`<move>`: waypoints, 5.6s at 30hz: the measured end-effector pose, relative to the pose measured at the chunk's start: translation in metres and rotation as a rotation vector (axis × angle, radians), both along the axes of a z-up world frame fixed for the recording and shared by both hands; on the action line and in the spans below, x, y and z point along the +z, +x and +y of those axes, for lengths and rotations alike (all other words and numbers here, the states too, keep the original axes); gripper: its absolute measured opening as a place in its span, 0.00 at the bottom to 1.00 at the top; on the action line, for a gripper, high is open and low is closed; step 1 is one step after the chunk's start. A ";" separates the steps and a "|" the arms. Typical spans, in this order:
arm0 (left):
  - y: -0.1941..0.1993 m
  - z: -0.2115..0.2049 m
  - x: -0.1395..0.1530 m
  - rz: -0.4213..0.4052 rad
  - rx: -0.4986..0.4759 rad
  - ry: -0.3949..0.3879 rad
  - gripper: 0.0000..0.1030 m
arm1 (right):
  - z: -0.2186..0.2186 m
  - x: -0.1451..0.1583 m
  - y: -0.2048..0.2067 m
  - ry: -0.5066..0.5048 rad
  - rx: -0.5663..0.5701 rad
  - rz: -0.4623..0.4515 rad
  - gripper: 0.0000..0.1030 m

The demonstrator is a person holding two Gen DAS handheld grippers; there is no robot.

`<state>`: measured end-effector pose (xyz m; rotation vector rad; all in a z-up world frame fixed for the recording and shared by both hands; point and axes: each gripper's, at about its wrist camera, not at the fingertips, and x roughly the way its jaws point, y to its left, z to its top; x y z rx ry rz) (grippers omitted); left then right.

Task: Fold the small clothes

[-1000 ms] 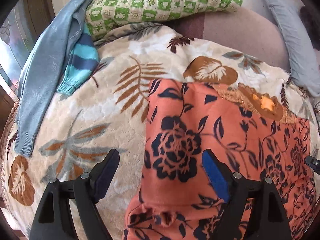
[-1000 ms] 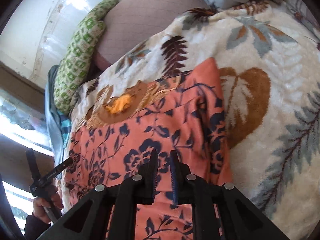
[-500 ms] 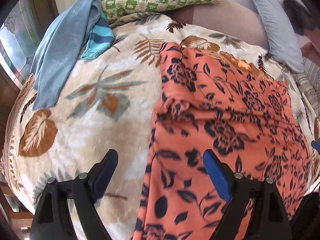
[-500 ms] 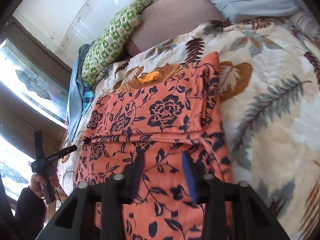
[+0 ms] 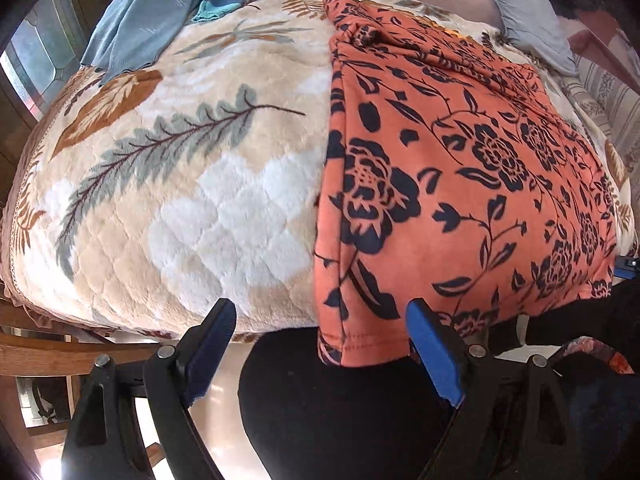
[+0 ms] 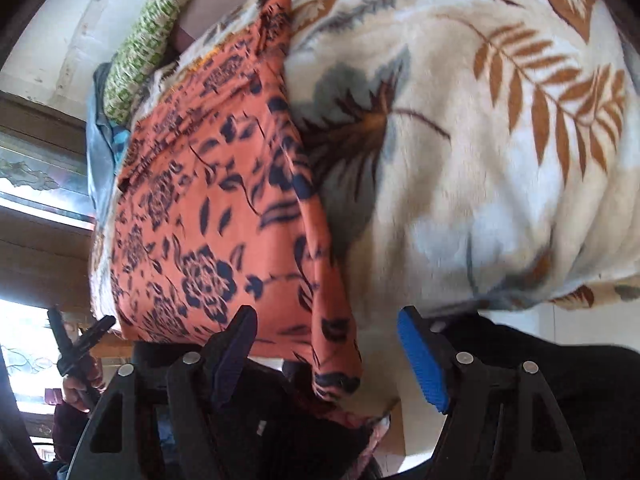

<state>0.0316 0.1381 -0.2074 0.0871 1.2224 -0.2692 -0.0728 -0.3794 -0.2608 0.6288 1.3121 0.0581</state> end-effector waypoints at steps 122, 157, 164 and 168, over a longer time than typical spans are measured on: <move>0.207 -0.074 0.002 0.003 0.645 -0.590 0.77 | 0.091 0.074 0.230 0.142 0.094 -0.449 0.69; 0.210 -0.082 0.004 -0.159 0.684 -0.728 0.15 | 0.094 0.058 0.254 0.137 0.060 -0.472 0.37; 0.205 -0.131 0.075 -0.284 0.458 -0.587 0.14 | 0.120 0.019 0.279 0.194 0.105 -0.336 0.33; 0.197 -0.182 0.116 -0.331 0.296 -0.524 0.12 | 0.092 0.008 0.276 0.397 0.023 -0.249 0.32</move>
